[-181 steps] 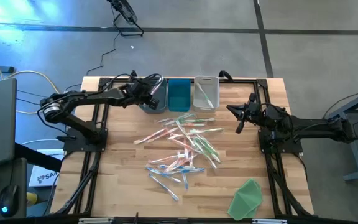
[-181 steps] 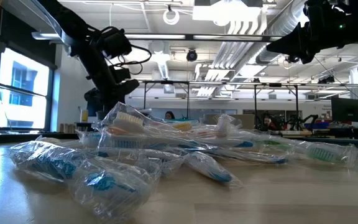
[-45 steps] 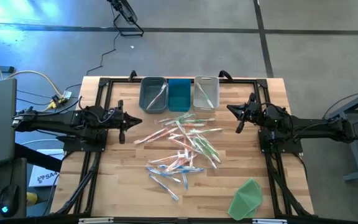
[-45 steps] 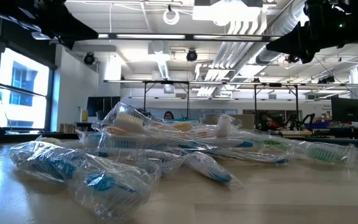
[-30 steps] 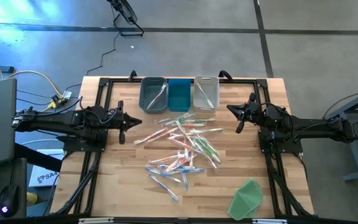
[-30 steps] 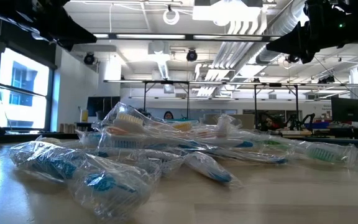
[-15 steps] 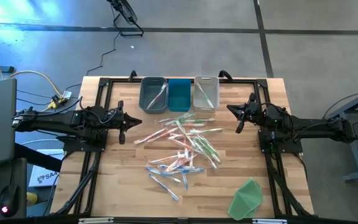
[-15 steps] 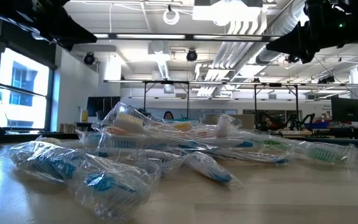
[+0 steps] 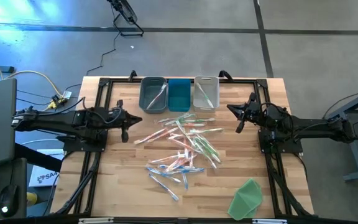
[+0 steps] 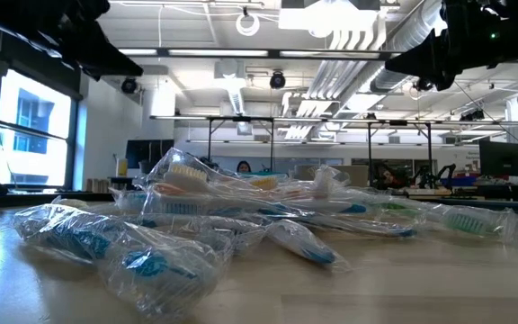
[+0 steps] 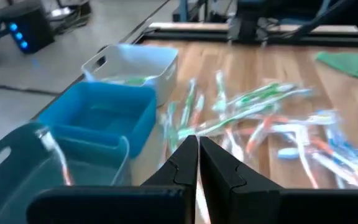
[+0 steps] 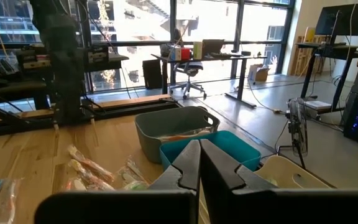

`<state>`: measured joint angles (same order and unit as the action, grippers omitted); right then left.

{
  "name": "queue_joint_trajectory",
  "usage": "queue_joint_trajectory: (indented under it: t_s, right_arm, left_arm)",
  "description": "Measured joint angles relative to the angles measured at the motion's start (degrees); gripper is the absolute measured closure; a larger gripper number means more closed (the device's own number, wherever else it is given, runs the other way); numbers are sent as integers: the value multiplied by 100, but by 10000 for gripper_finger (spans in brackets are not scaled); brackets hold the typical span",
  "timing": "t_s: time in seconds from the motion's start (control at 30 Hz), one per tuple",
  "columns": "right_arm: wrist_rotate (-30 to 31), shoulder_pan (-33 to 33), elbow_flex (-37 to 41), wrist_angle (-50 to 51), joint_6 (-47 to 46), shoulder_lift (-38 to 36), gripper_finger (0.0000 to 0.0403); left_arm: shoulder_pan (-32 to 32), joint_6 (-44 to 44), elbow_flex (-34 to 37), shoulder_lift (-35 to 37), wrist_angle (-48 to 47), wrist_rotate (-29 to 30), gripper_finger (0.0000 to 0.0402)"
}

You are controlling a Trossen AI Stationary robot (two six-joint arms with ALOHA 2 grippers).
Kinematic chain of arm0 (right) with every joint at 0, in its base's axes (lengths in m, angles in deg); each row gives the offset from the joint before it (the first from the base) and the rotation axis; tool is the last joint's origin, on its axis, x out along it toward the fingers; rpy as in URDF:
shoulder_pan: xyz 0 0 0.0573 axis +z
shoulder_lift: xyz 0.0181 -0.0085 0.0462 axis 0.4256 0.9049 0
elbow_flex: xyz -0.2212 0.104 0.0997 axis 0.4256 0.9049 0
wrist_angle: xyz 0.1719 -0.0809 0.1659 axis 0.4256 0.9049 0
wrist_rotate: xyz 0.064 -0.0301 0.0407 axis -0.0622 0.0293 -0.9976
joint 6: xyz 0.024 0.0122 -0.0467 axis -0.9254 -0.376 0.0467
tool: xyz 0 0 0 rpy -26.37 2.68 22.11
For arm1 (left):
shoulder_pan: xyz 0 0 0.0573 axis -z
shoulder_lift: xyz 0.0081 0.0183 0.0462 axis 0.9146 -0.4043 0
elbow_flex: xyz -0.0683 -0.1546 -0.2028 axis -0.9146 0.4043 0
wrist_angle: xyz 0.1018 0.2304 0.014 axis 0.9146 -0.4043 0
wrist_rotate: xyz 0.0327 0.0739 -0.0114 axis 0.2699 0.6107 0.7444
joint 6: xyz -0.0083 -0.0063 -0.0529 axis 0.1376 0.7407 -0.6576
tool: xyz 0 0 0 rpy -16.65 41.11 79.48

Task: Pick & Place Toothbrushes
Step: Put the orange toothbrush into the dark blue bin

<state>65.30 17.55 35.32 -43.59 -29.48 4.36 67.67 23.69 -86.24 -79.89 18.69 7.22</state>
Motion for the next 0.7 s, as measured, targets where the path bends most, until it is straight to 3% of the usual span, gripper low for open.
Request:
queue_joint_trajectory:
  t_s: [0.7]
  right_arm:
    - [0,0,0,7,19,0,400]
  left_arm:
    - [0,-1169,0,-2054,308,414,391]
